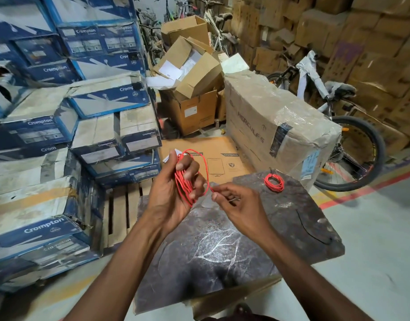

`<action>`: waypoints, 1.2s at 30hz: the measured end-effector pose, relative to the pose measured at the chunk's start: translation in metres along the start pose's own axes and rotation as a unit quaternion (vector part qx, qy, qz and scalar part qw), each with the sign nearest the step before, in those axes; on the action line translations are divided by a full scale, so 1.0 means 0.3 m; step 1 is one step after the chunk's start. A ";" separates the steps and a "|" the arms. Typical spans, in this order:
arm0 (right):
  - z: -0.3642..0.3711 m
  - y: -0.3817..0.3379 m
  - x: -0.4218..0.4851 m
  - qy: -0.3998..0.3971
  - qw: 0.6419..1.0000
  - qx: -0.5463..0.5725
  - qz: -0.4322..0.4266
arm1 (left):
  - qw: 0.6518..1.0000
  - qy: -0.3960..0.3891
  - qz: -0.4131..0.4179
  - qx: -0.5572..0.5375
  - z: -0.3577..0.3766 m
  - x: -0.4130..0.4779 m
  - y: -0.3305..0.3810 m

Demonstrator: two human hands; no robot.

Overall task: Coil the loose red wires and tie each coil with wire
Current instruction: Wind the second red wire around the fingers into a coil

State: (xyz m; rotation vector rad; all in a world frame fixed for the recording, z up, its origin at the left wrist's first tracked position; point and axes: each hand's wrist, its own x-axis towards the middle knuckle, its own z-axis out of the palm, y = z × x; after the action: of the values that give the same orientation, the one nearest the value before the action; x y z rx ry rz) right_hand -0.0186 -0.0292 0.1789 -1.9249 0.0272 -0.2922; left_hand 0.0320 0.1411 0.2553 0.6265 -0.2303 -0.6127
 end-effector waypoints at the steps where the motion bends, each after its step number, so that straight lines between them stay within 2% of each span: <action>1: 0.005 -0.004 -0.009 0.004 1.000 -0.003 0.003 | 1.000 0.017 0.016 0.014 0.005 0.011 0.000; 4: 0.014 -0.028 -0.036 0.015 1.000 -0.007 -0.001 | 0.992 0.060 0.067 0.085 0.023 0.048 0.003; 7: 0.015 -0.052 -0.054 0.027 1.000 -0.011 -0.012 | 0.966 0.094 0.106 0.218 0.040 0.080 0.002; 9: 0.011 -0.066 -0.058 0.030 0.999 -0.019 -0.019 | 0.920 0.107 0.142 0.350 0.045 0.088 -0.010; 13: -0.009 -0.095 -0.065 0.042 0.996 -0.056 -0.061 | 0.776 0.121 0.195 0.587 0.011 0.086 -0.042; 17: -0.034 -0.111 -0.071 0.065 0.988 -0.079 -0.112 | 0.712 0.164 0.223 0.646 -0.024 0.084 -0.052; 18: -0.044 -0.110 -0.068 0.074 0.987 -0.084 -0.118 | 0.709 0.178 0.225 0.644 -0.032 0.086 -0.050; 19: -0.055 -0.107 -0.066 0.084 0.985 -0.089 -0.120 | 0.727 0.187 0.219 0.624 -0.036 0.087 -0.046; 23: -0.118 -0.102 -0.047 0.141 0.978 -0.093 -0.118 | 0.853 0.220 0.157 0.446 -0.031 0.085 -0.025; 25: -0.148 -0.111 -0.031 0.168 0.975 -0.086 -0.116 | 0.895 0.221 0.127 0.367 -0.020 0.075 -0.016; 30: -0.185 -0.155 0.026 0.177 0.976 -0.064 -0.111 | 0.958 0.166 0.053 0.230 -0.008 0.037 -0.019; 33: -0.180 -0.183 0.054 0.113 0.985 -0.066 -0.111 | 0.987 0.112 0.007 0.114 -0.003 0.015 -0.019; 36: -0.157 -0.210 0.062 0.037 0.991 -0.065 -0.110 | 0.998 0.052 -0.024 0.021 0.004 -0.004 -0.018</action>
State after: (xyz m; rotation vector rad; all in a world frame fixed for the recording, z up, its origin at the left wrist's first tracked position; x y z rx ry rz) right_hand -0.0184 -0.0522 0.2563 -2.0496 -0.1213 -0.5208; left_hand 0.0283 0.1378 0.2530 0.7039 -0.1306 -0.6217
